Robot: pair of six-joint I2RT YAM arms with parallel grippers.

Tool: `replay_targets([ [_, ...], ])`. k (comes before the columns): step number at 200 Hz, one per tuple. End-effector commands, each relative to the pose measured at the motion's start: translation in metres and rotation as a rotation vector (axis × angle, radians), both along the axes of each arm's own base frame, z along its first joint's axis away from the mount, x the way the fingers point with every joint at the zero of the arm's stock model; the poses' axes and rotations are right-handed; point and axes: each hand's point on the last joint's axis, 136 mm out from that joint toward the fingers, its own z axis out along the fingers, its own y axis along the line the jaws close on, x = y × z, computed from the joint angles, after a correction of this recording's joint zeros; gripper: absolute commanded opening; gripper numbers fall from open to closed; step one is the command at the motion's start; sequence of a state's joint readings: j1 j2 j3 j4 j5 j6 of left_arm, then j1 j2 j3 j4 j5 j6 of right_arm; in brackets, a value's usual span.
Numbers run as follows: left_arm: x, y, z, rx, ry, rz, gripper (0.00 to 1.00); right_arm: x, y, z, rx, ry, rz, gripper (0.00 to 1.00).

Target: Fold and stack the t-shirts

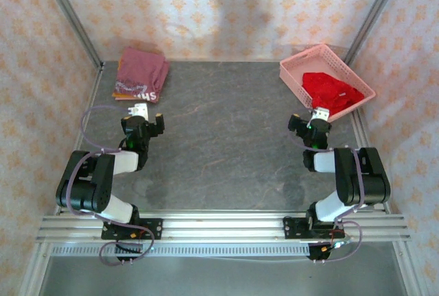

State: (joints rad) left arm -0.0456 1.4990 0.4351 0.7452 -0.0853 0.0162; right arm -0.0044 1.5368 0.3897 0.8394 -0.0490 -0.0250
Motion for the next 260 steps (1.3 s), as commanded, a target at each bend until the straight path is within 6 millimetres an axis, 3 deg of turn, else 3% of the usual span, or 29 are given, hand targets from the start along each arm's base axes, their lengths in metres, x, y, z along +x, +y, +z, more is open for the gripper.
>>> replay_targets([
  [1,-0.002,0.003,0.003,0.003,0.017,0.024,1.00,0.002,0.003,0.010,-0.018,-0.041,0.017,0.99],
  [31,-0.013,-0.013,0.045,0.080,-0.018,-0.011,1.00,-0.009,0.002,0.041,-0.028,-0.072,0.012,0.99],
  [67,-0.030,-0.055,0.096,0.081,-0.084,-0.160,1.00,-0.012,0.000,0.086,0.010,-0.144,-0.021,0.99],
  [90,-0.039,-0.092,0.111,0.059,-0.102,-0.281,1.00,-0.005,-0.009,0.107,0.040,-0.090,-0.085,0.99],
  [107,-0.047,-0.129,0.118,0.040,-0.114,-0.386,1.00,0.001,-0.018,0.129,0.057,-0.070,-0.142,0.99],
  [125,-0.057,-0.172,0.121,0.013,-0.127,-0.494,1.00,0.012,-0.028,0.139,0.072,-0.038,-0.179,0.99],
  [150,-0.074,-0.230,0.123,-0.008,-0.130,-0.622,1.00,0.035,-0.039,0.135,0.110,0.065,-0.213,0.99],
  [187,-0.092,-0.295,0.122,-0.040,-0.136,-0.756,1.00,0.071,-0.063,0.100,0.149,0.267,-0.276,0.99],
  [220,-0.102,-0.336,0.124,-0.060,-0.135,-0.859,1.00,0.092,-0.094,0.065,0.211,0.409,-0.358,0.99],
  [260,-0.113,-0.370,0.129,-0.107,-0.142,-0.956,1.00,0.110,-0.106,0.017,0.221,0.567,-0.372,0.99],
])
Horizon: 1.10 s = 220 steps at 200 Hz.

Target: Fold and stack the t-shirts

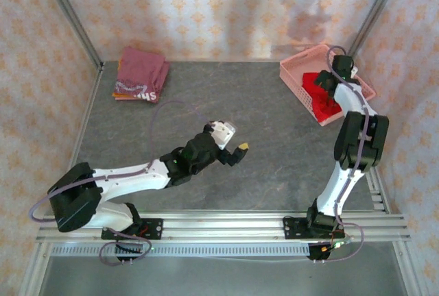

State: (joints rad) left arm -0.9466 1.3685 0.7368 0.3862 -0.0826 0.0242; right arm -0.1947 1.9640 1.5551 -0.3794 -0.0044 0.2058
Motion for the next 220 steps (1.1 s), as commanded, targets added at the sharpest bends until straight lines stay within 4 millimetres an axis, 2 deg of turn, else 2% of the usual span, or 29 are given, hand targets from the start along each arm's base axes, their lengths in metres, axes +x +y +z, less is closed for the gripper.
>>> replay_targets([
  [1,-0.004,-0.023,0.029,-0.098,-0.033,-0.055,1.00,-0.007,0.001,-0.027,0.041,0.140,-0.006,0.99],
  [20,-0.007,-0.033,0.033,-0.119,-0.032,-0.082,1.00,-0.005,0.000,-0.048,0.064,0.214,-0.005,1.00],
  [39,-0.010,-0.039,0.034,-0.126,-0.033,-0.095,1.00,-0.003,0.002,-0.064,0.093,0.247,-0.018,0.91],
  [47,-0.011,-0.040,0.033,-0.126,-0.030,-0.098,1.00,-0.002,0.002,-0.068,0.116,0.249,-0.030,0.81],
  [58,-0.013,-0.042,0.032,-0.125,-0.028,-0.102,1.00,-0.002,0.005,-0.071,0.143,0.248,-0.030,0.59],
  [85,-0.014,-0.041,0.030,-0.119,-0.026,-0.097,1.00,0.003,0.007,-0.054,0.151,0.182,-0.027,0.05],
  [89,-0.014,-0.040,0.030,-0.117,-0.026,-0.096,1.00,0.004,0.007,-0.048,0.150,0.168,-0.027,0.00],
  [113,-0.014,-0.036,0.030,-0.111,-0.032,-0.086,1.00,0.005,0.010,-0.011,0.144,0.074,-0.015,0.00],
  [150,-0.013,-0.026,0.031,-0.096,-0.055,-0.052,1.00,-0.003,0.019,0.068,0.102,-0.119,0.026,0.00],
  [189,-0.013,-0.016,0.031,-0.086,-0.073,-0.026,1.00,-0.023,0.061,0.151,0.019,-0.284,0.160,0.00],
  [220,-0.014,-0.008,0.028,-0.063,-0.089,-0.010,1.00,-0.047,0.104,0.221,0.007,-0.448,0.271,0.00],
])
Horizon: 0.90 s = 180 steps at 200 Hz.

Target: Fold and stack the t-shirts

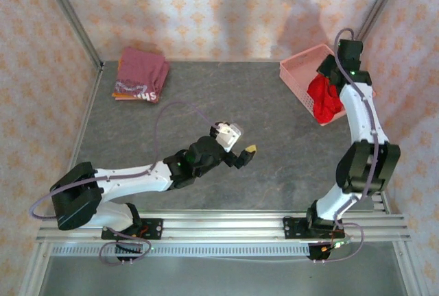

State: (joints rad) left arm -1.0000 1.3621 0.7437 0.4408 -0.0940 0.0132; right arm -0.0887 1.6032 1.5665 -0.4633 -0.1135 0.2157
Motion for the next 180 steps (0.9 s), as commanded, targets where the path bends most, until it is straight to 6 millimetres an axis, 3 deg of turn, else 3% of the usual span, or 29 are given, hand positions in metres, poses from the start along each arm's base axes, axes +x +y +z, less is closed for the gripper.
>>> replay_targets([
  [1,0.000,0.009,0.010,-0.002,-0.054,0.031,1.00,-0.015,0.028,0.059,-0.029,-0.159,0.088,0.00],
  [19,0.000,0.016,0.008,0.009,-0.063,0.050,1.00,-0.029,0.060,0.093,-0.003,-0.239,0.188,0.00],
  [44,0.000,0.027,0.006,0.024,-0.074,0.085,1.00,-0.048,0.115,0.122,0.042,-0.275,0.377,0.00],
  [79,0.002,0.048,0.000,0.062,-0.073,0.143,1.00,-0.074,0.192,0.144,0.083,-0.279,0.655,0.00],
  [106,0.004,0.068,-0.004,0.080,-0.071,0.189,1.00,-0.073,0.215,0.147,0.176,-0.271,0.725,0.00],
  [127,0.006,0.086,-0.008,0.090,-0.060,0.234,1.00,-0.058,0.214,0.121,0.184,-0.211,0.690,0.00],
  [135,0.007,0.093,-0.009,0.089,-0.052,0.252,1.00,-0.050,0.209,0.104,0.176,-0.173,0.656,0.05],
  [141,0.009,0.100,-0.010,0.087,-0.045,0.271,1.00,-0.043,0.206,0.089,0.172,-0.140,0.630,0.17],
  [142,0.009,0.101,-0.011,0.087,-0.044,0.273,1.00,-0.042,0.205,0.086,0.172,-0.134,0.624,0.25],
  [147,0.010,0.106,-0.011,0.083,-0.038,0.286,1.00,-0.035,0.200,0.071,0.175,-0.100,0.591,0.44],
  [154,0.011,0.113,-0.013,0.080,-0.028,0.305,1.00,-0.026,0.190,0.050,0.178,-0.043,0.530,0.62],
  [168,0.014,0.127,-0.017,0.078,-0.003,0.346,1.00,-0.016,0.166,0.006,0.160,0.080,0.409,0.77],
  [180,0.016,0.138,-0.021,0.078,0.030,0.383,1.00,-0.016,0.151,-0.019,0.113,0.138,0.344,0.83],
])
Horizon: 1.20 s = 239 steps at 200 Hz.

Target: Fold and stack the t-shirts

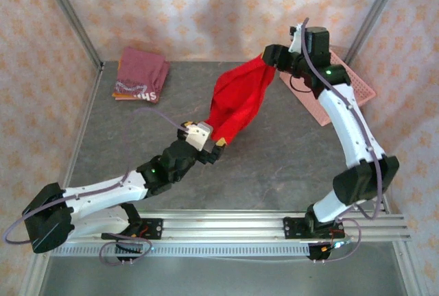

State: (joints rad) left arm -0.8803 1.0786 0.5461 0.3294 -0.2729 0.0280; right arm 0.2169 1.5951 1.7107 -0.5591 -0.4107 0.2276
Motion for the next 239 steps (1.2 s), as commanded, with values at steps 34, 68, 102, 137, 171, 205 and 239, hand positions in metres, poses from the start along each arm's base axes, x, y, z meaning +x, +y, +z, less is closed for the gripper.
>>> replay_targets([
  [34,0.011,0.059,-0.025,-0.105,0.162,0.238,1.00,-0.007,-0.049,-0.100,-0.130,0.172,-0.222,0.84],
  [68,0.027,0.084,-0.040,-0.222,0.295,0.453,1.00,-0.033,-0.024,-0.138,-0.141,0.224,-0.120,0.84],
  [102,0.043,0.071,-0.053,-0.267,0.431,0.540,1.00,-0.063,0.008,-0.172,-0.139,0.273,-0.021,0.84],
  [137,0.057,0.042,-0.072,-0.316,0.589,0.594,0.92,-0.080,0.002,-0.197,-0.156,0.322,-0.041,0.85],
  [171,0.067,0.016,-0.090,-0.309,0.687,0.654,0.69,-0.090,0.000,-0.209,-0.156,0.349,-0.042,0.85],
  [205,0.085,-0.013,-0.109,-0.325,0.749,0.655,0.53,-0.096,-0.003,-0.215,-0.161,0.364,-0.043,0.85],
  [239,0.100,-0.029,-0.123,-0.339,0.769,0.662,0.39,-0.100,-0.011,-0.223,-0.170,0.381,-0.085,0.85],
])
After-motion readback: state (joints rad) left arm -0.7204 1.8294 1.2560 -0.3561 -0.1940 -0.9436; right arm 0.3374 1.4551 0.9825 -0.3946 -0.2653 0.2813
